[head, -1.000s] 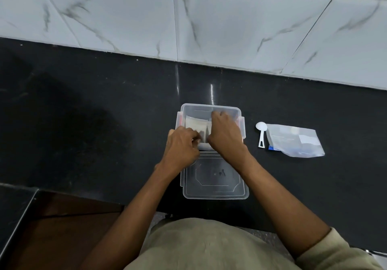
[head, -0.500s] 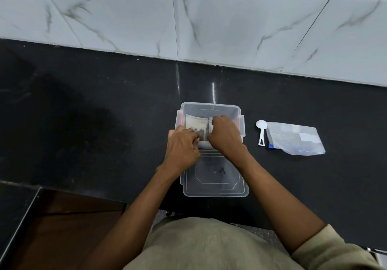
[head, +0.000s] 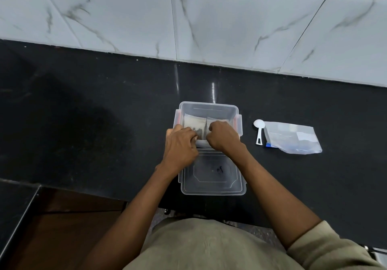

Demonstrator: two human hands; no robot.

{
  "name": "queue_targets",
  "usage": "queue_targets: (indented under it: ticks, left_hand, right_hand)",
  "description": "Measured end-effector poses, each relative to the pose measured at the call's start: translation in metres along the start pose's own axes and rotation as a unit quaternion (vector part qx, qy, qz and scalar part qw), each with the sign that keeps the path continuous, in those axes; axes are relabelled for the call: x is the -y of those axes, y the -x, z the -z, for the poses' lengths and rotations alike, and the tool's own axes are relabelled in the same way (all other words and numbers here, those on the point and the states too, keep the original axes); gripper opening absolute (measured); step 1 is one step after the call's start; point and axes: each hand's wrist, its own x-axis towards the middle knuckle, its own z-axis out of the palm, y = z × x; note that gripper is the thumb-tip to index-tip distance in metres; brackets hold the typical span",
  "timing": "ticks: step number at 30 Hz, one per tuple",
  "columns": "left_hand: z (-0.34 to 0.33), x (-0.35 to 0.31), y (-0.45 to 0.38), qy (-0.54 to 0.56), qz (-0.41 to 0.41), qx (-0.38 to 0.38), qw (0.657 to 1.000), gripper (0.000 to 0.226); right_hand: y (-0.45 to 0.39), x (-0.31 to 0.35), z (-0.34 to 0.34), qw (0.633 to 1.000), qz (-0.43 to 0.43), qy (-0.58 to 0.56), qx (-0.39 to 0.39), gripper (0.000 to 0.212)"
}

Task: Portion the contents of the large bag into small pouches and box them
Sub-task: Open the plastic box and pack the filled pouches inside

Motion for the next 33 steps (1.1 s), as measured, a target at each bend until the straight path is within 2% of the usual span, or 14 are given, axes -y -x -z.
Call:
queue_targets:
  ticks: [3, 5, 7, 8, 9, 11, 14, 16, 18, 20, 23, 25, 28, 33]
  left_hand:
    - [-0.001, -0.001, 0.003, 0.023, -0.001, -0.015, 1.000, 0.016]
    - [-0.004, -0.008, 0.015, 0.078, 0.034, -0.101, 0.991, 0.015]
    - [-0.010, -0.016, 0.033, 0.116, 0.098, -0.224, 0.963, 0.016]
    - [-0.012, -0.020, 0.042, 0.124, 0.139, -0.255, 0.949, 0.017]
    - [-0.014, -0.022, 0.050, 0.126, 0.184, -0.255, 0.941, 0.020]
    - [-0.018, -0.024, 0.063, 0.110, 0.278, -0.162, 0.940, 0.027]
    - [-0.024, -0.019, 0.078, 0.070, 0.346, -0.005, 0.936, 0.036]
    - [-0.024, -0.020, 0.082, 0.060, 0.345, 0.038, 0.936, 0.037]
    - [-0.022, -0.022, 0.080, 0.091, 0.361, 0.051, 0.927, 0.035]
    - [-0.019, -0.017, 0.077, 0.131, 0.381, 0.044, 0.914, 0.025]
    - [-0.012, -0.006, 0.077, 0.174, 0.366, 0.016, 0.914, 0.005]
    - [-0.003, -0.006, 0.081, 0.155, 0.338, 0.001, 0.928, 0.012]
    - [0.014, -0.015, 0.087, 0.164, 0.322, -0.031, 0.932, 0.012]
    - [0.051, -0.046, 0.092, 0.280, 0.222, -0.112, 0.927, 0.015]
  right_hand:
    - [0.005, 0.001, 0.000, 0.999, 0.018, -0.018, -0.040, 0.018]
    - [0.015, -0.002, -0.001, 0.991, 0.051, -0.057, -0.110, 0.027]
    - [0.030, -0.009, -0.004, 0.970, 0.090, -0.100, -0.204, 0.029]
    - [0.039, -0.015, -0.007, 0.955, 0.097, -0.114, -0.257, 0.028]
    - [0.049, -0.022, -0.010, 0.941, 0.085, -0.126, -0.304, 0.028]
    - [0.068, -0.036, -0.015, 0.928, 0.011, -0.142, -0.345, 0.029]
    - [0.090, -0.061, -0.026, 0.955, -0.136, -0.082, -0.250, 0.037]
    - [0.097, -0.073, -0.036, 0.973, -0.173, -0.065, -0.140, 0.042]
    - [0.099, -0.081, -0.045, 0.977, -0.174, -0.097, -0.080, 0.043]
    - [0.095, -0.088, -0.047, 0.972, -0.180, -0.133, -0.072, 0.038]
    - [0.095, -0.099, -0.038, 0.936, -0.211, -0.275, -0.066, 0.022]
    - [0.097, -0.106, -0.027, 0.901, -0.217, -0.373, -0.056, 0.014]
    - [0.104, -0.112, 0.001, 0.866, -0.159, -0.474, -0.019, 0.011]
    - [0.116, -0.114, 0.059, 0.871, -0.081, -0.481, 0.064, 0.019]
